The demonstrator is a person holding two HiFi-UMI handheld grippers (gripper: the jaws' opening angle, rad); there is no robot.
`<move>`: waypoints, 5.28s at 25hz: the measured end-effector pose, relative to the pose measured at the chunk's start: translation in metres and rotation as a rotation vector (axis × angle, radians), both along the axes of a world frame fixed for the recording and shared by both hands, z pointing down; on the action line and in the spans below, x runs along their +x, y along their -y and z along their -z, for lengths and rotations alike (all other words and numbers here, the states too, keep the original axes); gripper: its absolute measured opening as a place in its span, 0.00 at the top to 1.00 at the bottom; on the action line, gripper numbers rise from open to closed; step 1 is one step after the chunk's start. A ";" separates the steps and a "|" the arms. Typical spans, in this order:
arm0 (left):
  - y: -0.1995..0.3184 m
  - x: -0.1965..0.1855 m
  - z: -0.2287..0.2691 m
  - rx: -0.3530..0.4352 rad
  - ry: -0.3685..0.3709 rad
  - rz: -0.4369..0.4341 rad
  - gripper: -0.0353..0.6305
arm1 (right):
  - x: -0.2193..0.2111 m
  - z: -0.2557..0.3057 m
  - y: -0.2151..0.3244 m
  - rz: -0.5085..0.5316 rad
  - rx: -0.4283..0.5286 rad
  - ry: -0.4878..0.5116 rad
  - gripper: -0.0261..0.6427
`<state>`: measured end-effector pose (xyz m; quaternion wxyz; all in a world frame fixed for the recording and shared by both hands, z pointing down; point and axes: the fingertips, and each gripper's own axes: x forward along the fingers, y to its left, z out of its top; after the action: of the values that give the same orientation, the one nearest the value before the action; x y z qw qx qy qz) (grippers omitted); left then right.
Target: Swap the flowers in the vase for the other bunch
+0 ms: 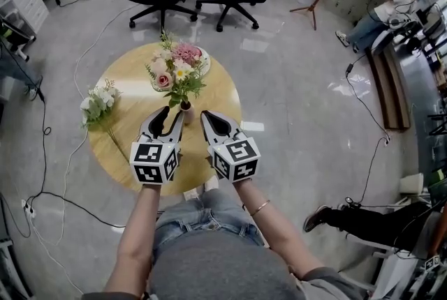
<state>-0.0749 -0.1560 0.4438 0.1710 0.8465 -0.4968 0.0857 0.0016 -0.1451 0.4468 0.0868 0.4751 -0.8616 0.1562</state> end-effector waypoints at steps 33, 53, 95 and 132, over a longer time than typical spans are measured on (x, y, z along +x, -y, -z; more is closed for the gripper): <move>0.059 0.023 -0.010 -0.045 0.018 0.164 0.73 | 0.041 -0.016 0.024 0.059 -0.056 0.028 0.94; 0.052 0.023 0.017 0.016 0.015 0.159 0.86 | 0.029 -0.007 0.024 0.113 -0.030 0.032 0.94; 0.005 -0.034 0.147 0.226 0.027 0.345 0.87 | -0.021 0.031 -0.006 0.315 0.047 0.053 0.94; 0.012 -0.117 -0.050 -0.284 0.082 0.341 0.87 | -0.125 -0.039 -0.014 0.386 -0.119 -0.022 0.94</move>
<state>-0.1918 -0.1681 0.4937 0.2801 0.7136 -0.6222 0.1589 -0.1231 -0.1311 0.4858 0.1524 0.2970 -0.9249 0.1819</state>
